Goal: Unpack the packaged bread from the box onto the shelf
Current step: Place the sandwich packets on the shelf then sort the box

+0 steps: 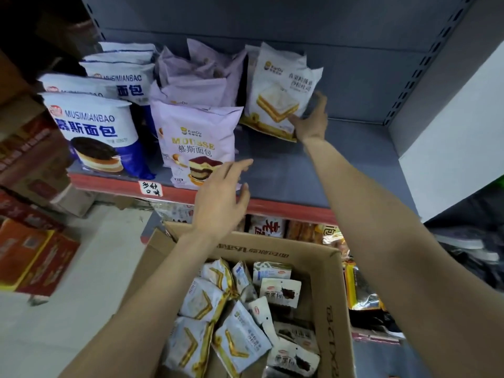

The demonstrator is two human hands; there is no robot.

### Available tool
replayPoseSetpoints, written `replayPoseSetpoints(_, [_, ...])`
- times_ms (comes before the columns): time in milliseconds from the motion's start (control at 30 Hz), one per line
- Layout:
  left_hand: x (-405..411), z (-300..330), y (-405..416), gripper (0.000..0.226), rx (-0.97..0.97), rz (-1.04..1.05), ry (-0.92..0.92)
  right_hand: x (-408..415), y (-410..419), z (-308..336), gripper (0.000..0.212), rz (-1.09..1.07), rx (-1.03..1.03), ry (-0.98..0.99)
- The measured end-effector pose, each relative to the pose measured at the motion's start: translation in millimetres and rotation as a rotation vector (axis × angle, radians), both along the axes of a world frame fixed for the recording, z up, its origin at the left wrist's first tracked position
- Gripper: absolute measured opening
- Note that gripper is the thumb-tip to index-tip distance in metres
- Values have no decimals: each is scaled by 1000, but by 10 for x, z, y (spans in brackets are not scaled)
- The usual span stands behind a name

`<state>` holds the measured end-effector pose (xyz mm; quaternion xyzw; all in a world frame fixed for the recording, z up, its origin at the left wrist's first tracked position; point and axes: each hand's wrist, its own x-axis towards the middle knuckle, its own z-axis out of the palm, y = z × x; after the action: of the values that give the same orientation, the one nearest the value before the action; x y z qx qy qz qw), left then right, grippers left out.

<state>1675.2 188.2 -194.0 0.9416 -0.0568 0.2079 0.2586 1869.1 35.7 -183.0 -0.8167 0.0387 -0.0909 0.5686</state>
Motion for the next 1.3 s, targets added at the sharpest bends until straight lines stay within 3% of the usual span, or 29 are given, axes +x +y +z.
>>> replayPoseSetpoints(133, [25,0,38,40,-29,33,-3,-307,-116,-36,76,14,-60,26])
replayPoseSetpoints(300, [-55,-26,5,35,-34,36,-14,-1173,-298,-45,57,130,-97,-79])
replayPoseSetpoints(467, [-325,-127,57,29,-7,46,-150,-2123,-302,-81,34,230,-68,-112])
replayPoseSetpoints(600, [-729,-461,225,25,59,12,-215,-2642,-225,-483,21,316,-232,-53])
replayPoseSetpoints(700, [-1054,-917,434,27,133,9,-18,-2860,-137,-1049,14,398,-431,44])
replayPoseSetpoints(800, [-1276,-1522,682,27,193,52,449,-2960,-16,-1602,15,472,-550,211])
replayPoseSetpoints(900, [-1441,-2072,878,45,239,42,865,-3077,130,-2127,19,519,-682,307])
replayPoseSetpoints(1133, [-1739,-2988,1016,69,393,-142,988,-3531,185,-2973,52,428,-1287,491])
replayPoseSetpoints(1300, [-1790,-3418,1012,81,584,-242,1105,-3544,199,-3229,42,378,-1353,314])
